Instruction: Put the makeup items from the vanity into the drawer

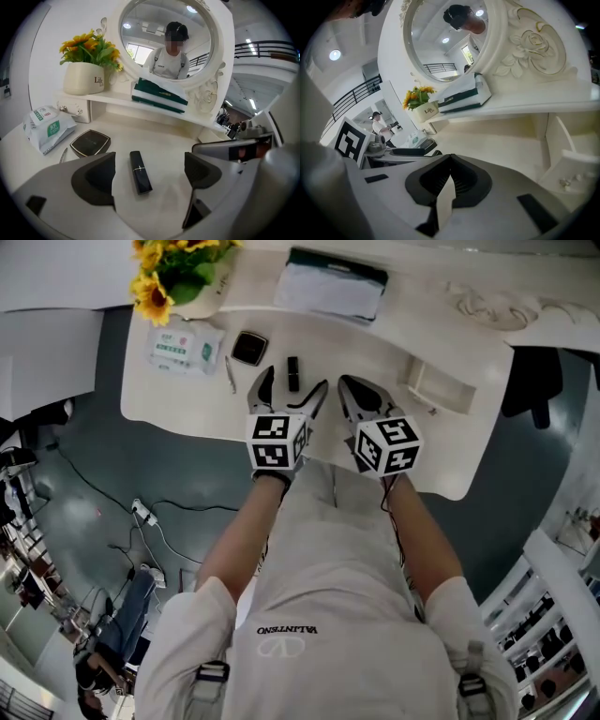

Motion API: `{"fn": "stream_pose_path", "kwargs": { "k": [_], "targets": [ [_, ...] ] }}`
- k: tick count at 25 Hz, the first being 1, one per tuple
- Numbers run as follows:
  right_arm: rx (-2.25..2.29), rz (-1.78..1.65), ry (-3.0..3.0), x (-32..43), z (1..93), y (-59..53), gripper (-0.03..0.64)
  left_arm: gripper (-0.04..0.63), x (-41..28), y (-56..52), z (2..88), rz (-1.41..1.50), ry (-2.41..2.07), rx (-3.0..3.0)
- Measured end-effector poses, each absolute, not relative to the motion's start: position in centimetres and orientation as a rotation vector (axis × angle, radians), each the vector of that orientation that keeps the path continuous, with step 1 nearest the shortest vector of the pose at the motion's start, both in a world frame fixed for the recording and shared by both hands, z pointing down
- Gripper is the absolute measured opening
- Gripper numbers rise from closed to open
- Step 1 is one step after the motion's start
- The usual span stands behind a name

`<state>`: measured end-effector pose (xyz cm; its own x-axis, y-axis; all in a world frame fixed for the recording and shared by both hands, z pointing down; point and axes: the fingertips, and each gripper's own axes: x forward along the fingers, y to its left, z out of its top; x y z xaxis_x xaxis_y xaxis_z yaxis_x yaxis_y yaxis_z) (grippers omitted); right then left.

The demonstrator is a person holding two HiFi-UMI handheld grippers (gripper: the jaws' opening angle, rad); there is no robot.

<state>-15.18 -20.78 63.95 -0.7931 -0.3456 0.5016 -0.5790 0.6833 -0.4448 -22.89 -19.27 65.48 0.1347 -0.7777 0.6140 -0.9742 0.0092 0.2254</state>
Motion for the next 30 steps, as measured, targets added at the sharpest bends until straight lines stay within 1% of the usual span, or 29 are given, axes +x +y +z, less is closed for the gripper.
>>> {"fn": "stream_pose_path", "kwargs": {
  "k": [15, 22, 24, 25, 27, 28, 30],
  "targets": [
    [0.733, 0.883, -2.494, -15.0, 66.2, -21.5, 0.012, 0.443, -23.7, -20.4, 67.7, 0.465, -1.741, 1.749],
    [0.712, 0.881, -2.484, -15.7, 66.2, -21.4, 0.012, 0.425, -23.6, -20.3, 68.2, 0.527, -1.738, 1.735],
    [0.706, 0.877, -2.479, -15.9, 66.3, -21.3, 0.012, 0.402, -23.7, -20.3, 68.4, 0.56, -1.74, 1.729],
    [0.705, 0.877, -2.477, -16.0, 66.4, -21.3, 0.012, 0.376, -23.8, -20.2, 68.4, 0.578, -1.745, 1.726],
    [0.705, 0.882, -2.475, -16.0, 66.4, -21.3, 0.012, 0.292, -24.2, -20.1, 68.5, 0.612, -1.761, 1.715],
    [0.706, 0.885, -2.475, -16.0, 66.4, -21.3, 0.012, 0.267, -24.4, -20.1, 68.5, 0.627, -1.765, 1.709],
    [0.711, 0.889, -2.472, -16.0, 66.4, -21.4, 0.012, 0.255, -24.5, -20.0, 68.7, 0.656, -1.763, 1.703]
  ]
}}
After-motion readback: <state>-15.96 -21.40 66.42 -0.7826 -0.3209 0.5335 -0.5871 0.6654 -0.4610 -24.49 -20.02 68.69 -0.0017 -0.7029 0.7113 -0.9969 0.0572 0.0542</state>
